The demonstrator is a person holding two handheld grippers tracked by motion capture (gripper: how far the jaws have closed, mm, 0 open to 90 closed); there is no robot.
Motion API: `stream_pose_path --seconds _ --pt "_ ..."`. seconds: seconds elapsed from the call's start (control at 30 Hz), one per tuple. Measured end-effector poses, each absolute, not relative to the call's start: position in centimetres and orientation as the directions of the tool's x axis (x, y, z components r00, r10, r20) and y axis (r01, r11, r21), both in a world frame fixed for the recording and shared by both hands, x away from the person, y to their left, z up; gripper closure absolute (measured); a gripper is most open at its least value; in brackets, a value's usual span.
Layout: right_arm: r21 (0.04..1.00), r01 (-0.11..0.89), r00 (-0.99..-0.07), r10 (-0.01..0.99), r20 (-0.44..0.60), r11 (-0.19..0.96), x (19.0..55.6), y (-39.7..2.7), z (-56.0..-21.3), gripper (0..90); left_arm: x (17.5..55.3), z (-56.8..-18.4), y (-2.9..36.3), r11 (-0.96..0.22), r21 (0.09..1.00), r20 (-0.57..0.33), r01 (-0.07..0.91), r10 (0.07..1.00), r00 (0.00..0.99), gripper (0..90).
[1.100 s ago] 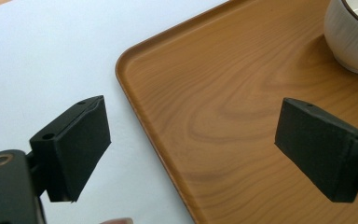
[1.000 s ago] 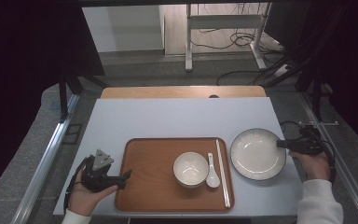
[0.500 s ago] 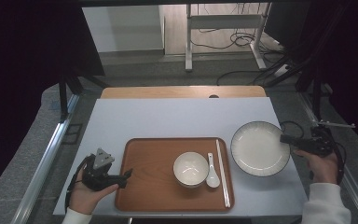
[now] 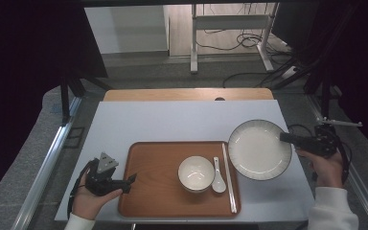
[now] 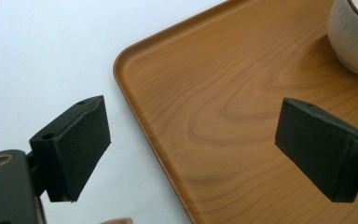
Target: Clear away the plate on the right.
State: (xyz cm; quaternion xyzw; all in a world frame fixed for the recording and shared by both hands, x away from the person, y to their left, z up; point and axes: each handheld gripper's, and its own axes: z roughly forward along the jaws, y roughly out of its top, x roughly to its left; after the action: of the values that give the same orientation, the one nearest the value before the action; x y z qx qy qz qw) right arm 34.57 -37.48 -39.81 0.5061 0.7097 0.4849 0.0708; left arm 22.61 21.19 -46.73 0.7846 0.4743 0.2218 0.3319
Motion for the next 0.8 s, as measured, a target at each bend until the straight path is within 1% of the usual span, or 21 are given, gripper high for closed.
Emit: stream_pose_path --seconds 0.2,0.43,0.5,0.8 --pt "0.775 0.631 -0.518 0.762 0.389 0.034 34.5 -35.7 -38.9 84.7 22.6 -46.6 21.4 -0.327 0.733 0.034 0.597 0.894 0.448 9.8" --pt "0.769 0.636 -0.548 0.74 0.39 0.065 35.0 -33.9 -39.1 84.6 22.9 -46.7 22.0 -0.313 0.733 0.02 0.604 0.897 0.441 9.7" --pt "0.771 0.633 -0.55 0.741 0.384 0.07 35.0 -33.5 -39.1 84.5 22.9 -46.8 22.2 -0.298 0.735 0.003 0.609 0.9 0.436 9.7" --pt "0.784 0.616 -0.58 0.716 0.389 0.074 34.7 -32.3 -38.5 84.5 22.8 -46.3 22.1 -0.301 0.74 0.007 0.602 0.897 0.441 9.7"
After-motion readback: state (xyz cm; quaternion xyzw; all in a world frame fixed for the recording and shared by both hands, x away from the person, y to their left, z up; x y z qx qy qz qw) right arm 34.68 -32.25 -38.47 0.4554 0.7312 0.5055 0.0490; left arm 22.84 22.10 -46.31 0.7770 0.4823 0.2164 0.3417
